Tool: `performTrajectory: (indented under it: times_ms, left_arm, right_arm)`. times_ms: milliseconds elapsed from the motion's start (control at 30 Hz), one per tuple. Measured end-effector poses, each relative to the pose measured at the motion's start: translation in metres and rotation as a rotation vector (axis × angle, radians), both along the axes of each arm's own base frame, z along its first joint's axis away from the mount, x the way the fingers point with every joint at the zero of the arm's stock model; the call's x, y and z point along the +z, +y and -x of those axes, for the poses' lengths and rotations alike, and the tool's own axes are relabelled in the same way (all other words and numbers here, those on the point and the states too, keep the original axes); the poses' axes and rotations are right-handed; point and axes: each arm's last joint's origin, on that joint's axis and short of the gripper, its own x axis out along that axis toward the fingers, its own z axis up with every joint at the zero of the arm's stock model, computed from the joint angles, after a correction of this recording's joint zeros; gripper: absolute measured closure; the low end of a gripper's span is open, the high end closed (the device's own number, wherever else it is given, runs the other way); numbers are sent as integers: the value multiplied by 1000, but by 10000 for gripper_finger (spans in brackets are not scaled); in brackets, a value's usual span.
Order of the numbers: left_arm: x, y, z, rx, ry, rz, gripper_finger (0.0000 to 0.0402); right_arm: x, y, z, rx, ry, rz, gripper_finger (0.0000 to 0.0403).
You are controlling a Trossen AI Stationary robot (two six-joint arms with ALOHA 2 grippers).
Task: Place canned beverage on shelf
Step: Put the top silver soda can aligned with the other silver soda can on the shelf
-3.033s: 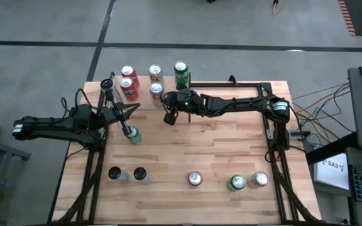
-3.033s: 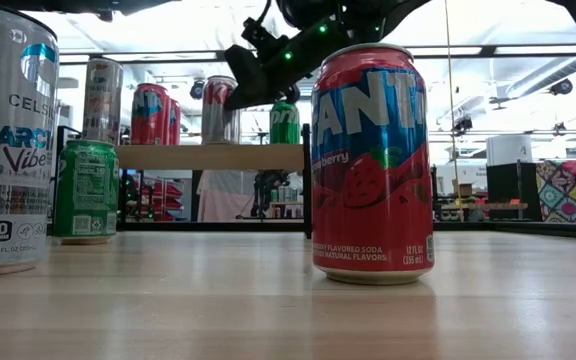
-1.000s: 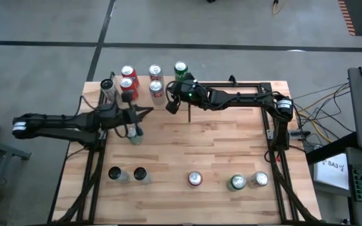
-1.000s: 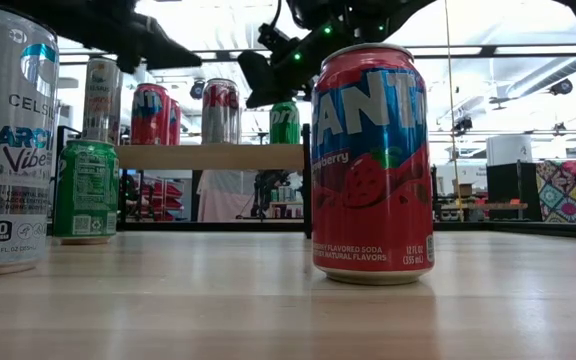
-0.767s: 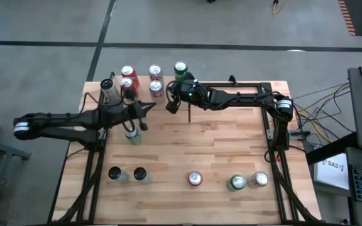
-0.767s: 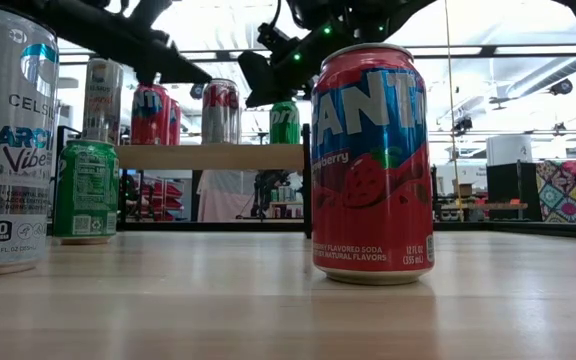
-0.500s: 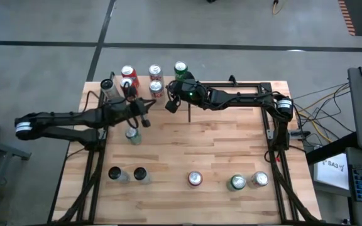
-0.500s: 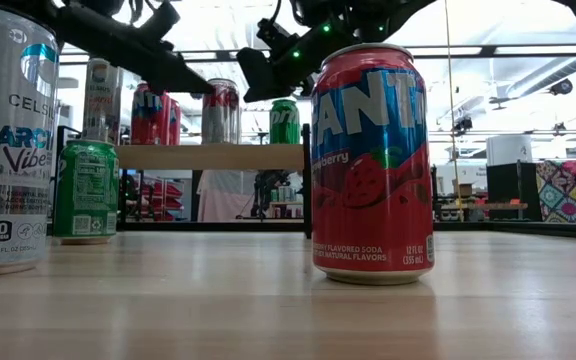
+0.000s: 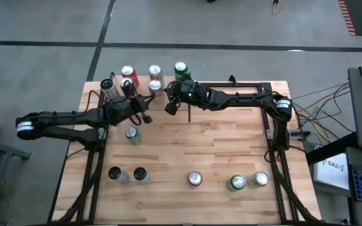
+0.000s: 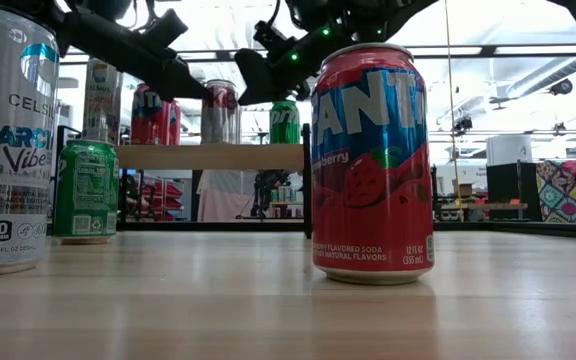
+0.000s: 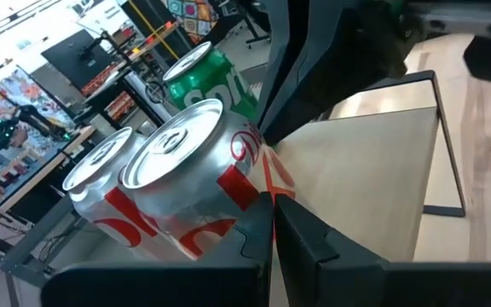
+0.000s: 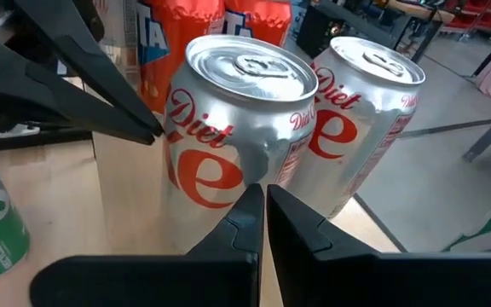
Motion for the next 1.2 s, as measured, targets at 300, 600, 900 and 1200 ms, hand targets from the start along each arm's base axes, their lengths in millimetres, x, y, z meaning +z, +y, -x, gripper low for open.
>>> performTrajectory:
  times_ms: [300,600,900,1200]
  left_arm:
    - [-2,2,-2,15,-3,0,402]
    - [1,2,2,63,-4,-10,402]
    - [4,1,10,107,0,-4,402]
    - [-2,-5,13,-76,79,46,402]
  right_arm:
    - [-1,2,0,13,1,-14,394]
    - [-1,7,-2,39,20,5,394]
    - [-1,9,-2,37,21,9,394]
    - [1,3,1,-46,20,29,394]
